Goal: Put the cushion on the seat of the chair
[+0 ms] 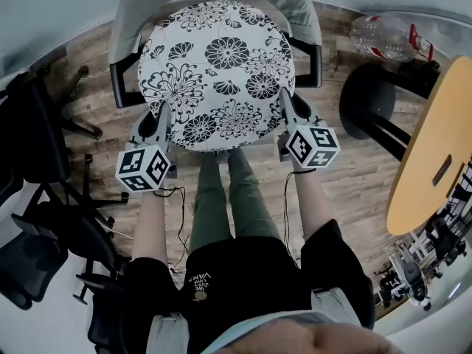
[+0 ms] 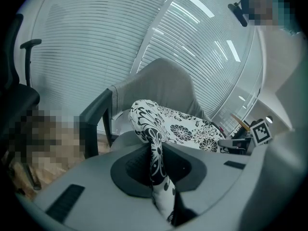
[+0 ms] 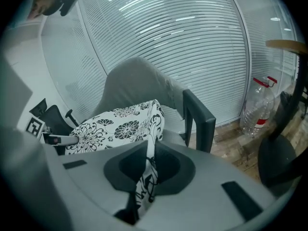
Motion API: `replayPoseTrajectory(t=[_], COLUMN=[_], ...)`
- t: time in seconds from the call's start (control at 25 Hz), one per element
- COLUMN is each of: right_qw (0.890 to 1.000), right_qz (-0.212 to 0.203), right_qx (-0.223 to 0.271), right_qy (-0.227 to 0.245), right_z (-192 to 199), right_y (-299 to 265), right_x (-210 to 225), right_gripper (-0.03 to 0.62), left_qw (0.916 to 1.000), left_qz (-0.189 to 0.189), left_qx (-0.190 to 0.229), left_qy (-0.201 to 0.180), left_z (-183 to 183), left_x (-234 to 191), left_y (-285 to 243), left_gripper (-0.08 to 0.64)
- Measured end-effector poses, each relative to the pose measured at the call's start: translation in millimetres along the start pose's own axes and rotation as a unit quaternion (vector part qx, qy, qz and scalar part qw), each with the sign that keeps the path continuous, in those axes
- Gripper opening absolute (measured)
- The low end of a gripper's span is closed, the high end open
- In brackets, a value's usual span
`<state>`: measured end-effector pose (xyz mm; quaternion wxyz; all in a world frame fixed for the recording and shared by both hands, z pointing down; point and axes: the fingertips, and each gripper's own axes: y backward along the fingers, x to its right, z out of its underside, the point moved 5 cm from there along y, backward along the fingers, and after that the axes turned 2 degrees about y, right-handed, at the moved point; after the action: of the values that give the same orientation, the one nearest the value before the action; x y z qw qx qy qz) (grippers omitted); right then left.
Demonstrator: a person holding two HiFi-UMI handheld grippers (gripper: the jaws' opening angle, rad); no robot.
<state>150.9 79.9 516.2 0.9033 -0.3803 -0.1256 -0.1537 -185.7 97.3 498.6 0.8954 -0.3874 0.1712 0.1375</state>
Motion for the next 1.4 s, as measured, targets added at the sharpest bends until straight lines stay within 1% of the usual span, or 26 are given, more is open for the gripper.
replayPoseTrajectory(t=[0.2, 0.84, 1.08, 1.4], right_qw=[1.0, 0.999, 0.999, 0.998], right_qz=[0.004, 0.027, 0.032, 0.034], right_qx=[-0.004, -0.024, -0.03, -0.041], right_qy=[0.006, 0.021, 0.028, 0.028], right_z=[2.2, -8.1, -21.5, -15.1], right_y=[-2.3, 1.1, 11.3, 5.5], right_x=[-0.6, -5.8, -15.5, -11.0], right_gripper=[0.034, 0.034, 0.034, 0.034], left_qw=[1.0, 0.9997, 0.9996, 0.9991], left_qz=[-0.005, 0.0, -0.001, -0.009], left_qx=[-0.004, -0.021, -0.021, -0.031], left_qy=[-0.003, 0.011, 0.02, 0.026], left_z=[2.5, -0.4, -11.3, -4.5], left_x=[-2.7, -3.9, -0.2, -5.1], left_y=[-4.1, -4.5, 4.3, -3.1], left_gripper=[0.06, 0.06, 0.06, 0.06])
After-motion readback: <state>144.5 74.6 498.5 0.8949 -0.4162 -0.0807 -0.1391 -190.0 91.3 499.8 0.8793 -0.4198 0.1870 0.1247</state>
